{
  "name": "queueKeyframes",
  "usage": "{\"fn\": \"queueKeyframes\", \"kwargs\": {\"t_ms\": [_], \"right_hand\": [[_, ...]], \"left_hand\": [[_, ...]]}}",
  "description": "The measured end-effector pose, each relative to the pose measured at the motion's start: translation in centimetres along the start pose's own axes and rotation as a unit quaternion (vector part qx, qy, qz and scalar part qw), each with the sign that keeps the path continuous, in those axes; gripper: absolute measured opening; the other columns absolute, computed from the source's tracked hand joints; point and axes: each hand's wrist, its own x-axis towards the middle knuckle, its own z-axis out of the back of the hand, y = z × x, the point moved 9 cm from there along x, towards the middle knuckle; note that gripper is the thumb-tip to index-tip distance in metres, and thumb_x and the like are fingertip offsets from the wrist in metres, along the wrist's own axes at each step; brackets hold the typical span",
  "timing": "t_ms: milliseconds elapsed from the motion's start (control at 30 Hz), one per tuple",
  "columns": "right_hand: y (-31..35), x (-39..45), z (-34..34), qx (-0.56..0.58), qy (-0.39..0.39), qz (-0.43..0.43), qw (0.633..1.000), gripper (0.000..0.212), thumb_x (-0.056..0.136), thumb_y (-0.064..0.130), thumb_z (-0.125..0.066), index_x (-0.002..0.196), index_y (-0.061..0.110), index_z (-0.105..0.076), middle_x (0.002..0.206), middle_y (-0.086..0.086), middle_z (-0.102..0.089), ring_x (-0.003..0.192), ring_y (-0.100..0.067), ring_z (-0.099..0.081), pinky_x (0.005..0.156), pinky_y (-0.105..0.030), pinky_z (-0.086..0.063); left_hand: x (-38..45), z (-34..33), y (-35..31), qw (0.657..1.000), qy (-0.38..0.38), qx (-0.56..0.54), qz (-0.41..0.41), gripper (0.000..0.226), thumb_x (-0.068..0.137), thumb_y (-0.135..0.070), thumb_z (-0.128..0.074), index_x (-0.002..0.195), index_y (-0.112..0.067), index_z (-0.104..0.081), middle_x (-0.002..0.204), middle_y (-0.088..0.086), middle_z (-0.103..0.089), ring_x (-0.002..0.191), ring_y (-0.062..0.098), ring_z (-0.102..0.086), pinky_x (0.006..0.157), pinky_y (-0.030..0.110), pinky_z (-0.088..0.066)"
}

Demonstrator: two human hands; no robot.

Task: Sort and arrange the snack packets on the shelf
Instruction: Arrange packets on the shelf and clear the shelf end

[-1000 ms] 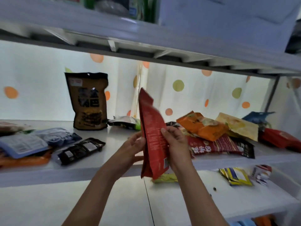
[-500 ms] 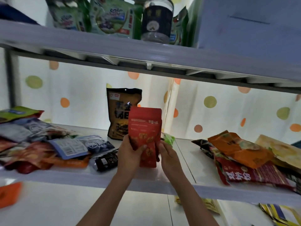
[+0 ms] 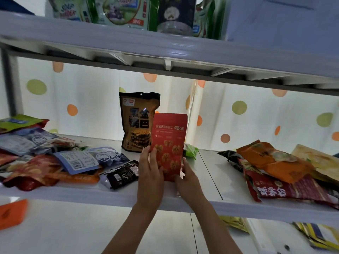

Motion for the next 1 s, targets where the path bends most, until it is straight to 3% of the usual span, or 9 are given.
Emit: {"fn": "queueKeyframes", "kwargs": {"t_ms": [67,200,300,567,700,800,867,933,1000], "right_hand": [[0.3,-0.5,1.0,-0.007,-0.051,0.004,0.999,0.051,0.097,0.009,-0.051,0.146,0.02,-0.04,0.122,0.004,-0.057,0.109,-0.007,-0.053,0.081,-0.008,-0.044],[0.2,-1.5,2.6,-0.038,-0.107,0.019,0.993,0.052,0.091,-0.002,-0.051,0.141,0.013,-0.049,0.137,-0.003,-0.057,0.126,-0.018,-0.052,0.107,-0.03,-0.042],[0.1,-2.1,5.3,-0.122,-0.14,0.051,0.981,0.051,0.089,-0.004,-0.05,0.136,0.014,-0.055,0.138,-0.003,-0.057,0.128,-0.018,-0.049,0.108,-0.02,-0.031],[-2.2,-2.2,17.4,-0.401,-0.243,0.1,0.877,0.047,0.08,0.002,-0.064,0.126,0.01,-0.063,0.131,-0.015,-0.061,0.126,-0.036,-0.053,0.108,-0.047,-0.038],[-2.8,-2.3,24.1,-0.465,-0.279,0.015,0.84,0.055,0.082,0.02,-0.068,0.134,0.011,-0.054,0.143,-0.02,-0.049,0.136,-0.041,-0.039,0.111,-0.056,-0.031],[-5.3,-1.8,27.8,-0.52,-0.204,-0.135,0.819,0.08,0.083,0.039,-0.064,0.151,0.024,-0.024,0.159,-0.021,-0.014,0.148,-0.043,-0.009,0.115,-0.063,-0.011],[-7.3,-1.8,29.5,-0.494,-0.155,-0.199,0.832,0.085,0.081,0.041,-0.067,0.151,0.03,-0.02,0.16,-0.02,-0.003,0.148,-0.043,-0.005,0.115,-0.06,-0.017],[-8.2,-2.0,30.2,-0.406,-0.162,-0.179,0.882,0.071,0.082,0.032,-0.069,0.146,0.025,-0.039,0.154,-0.022,-0.018,0.14,-0.043,-0.027,0.111,-0.047,-0.031],[-8.2,-2.4,30.2,-0.363,-0.196,-0.133,0.901,0.052,0.087,0.026,-0.067,0.137,0.022,-0.055,0.146,-0.021,-0.033,0.128,-0.041,-0.044,0.105,-0.037,-0.038]], "left_hand": [[-0.6,0.1,-1.5,0.996,-0.02,0.038,-0.08,0.046,0.094,-0.015,-0.05,0.138,-0.009,-0.038,0.147,0.015,-0.035,0.14,0.031,-0.033,0.112,0.047,-0.036],[-2.2,-1.7,-4.2,0.977,0.024,0.067,-0.203,0.044,0.086,-0.014,-0.06,0.129,-0.013,-0.049,0.137,0.012,-0.049,0.131,0.03,-0.044,0.108,0.047,-0.04],[-2.6,-3.7,-6.7,0.969,0.067,0.026,-0.236,0.051,0.079,-0.005,-0.068,0.126,-0.014,-0.05,0.135,0.011,-0.053,0.127,0.026,-0.049,0.106,0.039,-0.043],[-3.4,-9.9,-15.8,0.942,0.152,-0.047,-0.295,0.057,0.068,0.016,-0.058,0.12,-0.009,-0.061,0.139,0.014,-0.053,0.13,0.031,-0.049,0.106,0.038,-0.039],[-4.5,-14.3,-18.8,0.938,0.184,-0.072,-0.283,0.045,0.086,-0.002,-0.049,0.129,-0.009,-0.056,0.141,0.012,-0.052,0.131,0.028,-0.049,0.109,0.039,-0.041],[-5.4,-17.5,-18.6,0.939,0.228,-0.039,-0.257,0.056,0.088,-0.013,-0.065,0.14,-0.007,-0.046,0.148,0.014,-0.043,0.137,0.028,-0.043,0.106,0.041,-0.045],[-5.5,-18.2,-18.4,0.94,0.229,-0.031,-0.252,0.06,0.092,-0.017,-0.062,0.145,-0.006,-0.038,0.153,0.014,-0.037,0.141,0.028,-0.036,0.112,0.037,-0.037],[-5.7,-18.1,-18.5,0.939,0.221,-0.023,-0.263,0.06,0.094,-0.019,-0.059,0.147,-0.007,-0.033,0.155,0.013,-0.033,0.143,0.027,-0.032,0.113,0.036,-0.035],[-5.8,-17.8,-18.5,0.942,0.209,-0.022,-0.262,0.06,0.094,-0.021,-0.059,0.147,-0.007,-0.033,0.155,0.012,-0.033,0.144,0.027,-0.032,0.112,0.036,-0.036]]}}
